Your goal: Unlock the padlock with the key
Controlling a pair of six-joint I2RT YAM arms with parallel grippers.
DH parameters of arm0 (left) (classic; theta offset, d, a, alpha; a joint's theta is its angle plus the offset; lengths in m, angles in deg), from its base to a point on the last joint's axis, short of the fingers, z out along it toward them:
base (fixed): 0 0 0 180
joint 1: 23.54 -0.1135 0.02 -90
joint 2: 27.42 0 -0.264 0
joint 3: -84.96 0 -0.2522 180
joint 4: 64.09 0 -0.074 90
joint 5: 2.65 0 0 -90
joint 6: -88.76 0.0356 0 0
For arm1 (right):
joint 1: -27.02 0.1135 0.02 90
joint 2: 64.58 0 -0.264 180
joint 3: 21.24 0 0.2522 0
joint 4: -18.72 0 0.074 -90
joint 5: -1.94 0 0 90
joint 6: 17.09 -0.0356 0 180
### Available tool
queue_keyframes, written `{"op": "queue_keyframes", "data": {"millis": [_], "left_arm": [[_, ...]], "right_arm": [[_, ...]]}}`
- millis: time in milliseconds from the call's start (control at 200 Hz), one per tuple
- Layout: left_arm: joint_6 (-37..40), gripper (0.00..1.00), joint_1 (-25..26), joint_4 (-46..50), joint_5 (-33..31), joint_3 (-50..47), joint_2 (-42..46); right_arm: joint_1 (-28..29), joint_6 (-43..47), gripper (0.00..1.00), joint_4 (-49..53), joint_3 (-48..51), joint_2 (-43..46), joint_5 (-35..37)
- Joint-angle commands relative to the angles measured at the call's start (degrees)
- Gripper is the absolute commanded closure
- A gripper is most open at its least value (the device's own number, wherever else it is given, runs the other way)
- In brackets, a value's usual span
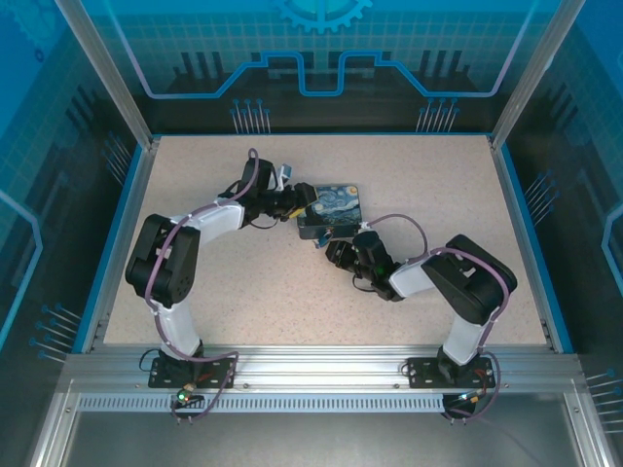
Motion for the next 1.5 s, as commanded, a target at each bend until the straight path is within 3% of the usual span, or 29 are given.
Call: {"op": "queue_keyframes", "data": {"millis": [0, 655, 1166, 1491], "left_arm": [[-0.4, 0.3, 0.6, -0.3, -0.1, -0.9, 1.8], [-1.0, 0.31, 0.6, -0.8, 0.1, -0.5, 1.5], [-1.4, 0.31, 0.7, -1.2, 0.1, -0.9, 1.6], [-0.8, 0.31, 0.7, -0.3, -0.4, -0.9, 1.6]], "right_arm": [[0.4, -2.6, 0.65, -4.1, -0.7, -2.3, -2.0], [0.5, -9.5, 0.76, -7.4, -3.0, -9.5, -0.6], [0.5, -11.6, 0.77, -5.9, -3.6, -11.5, 1.2], [-0.5, -9.8, 0.9, -6.7, -1.6, -8.8, 2.3]]}}
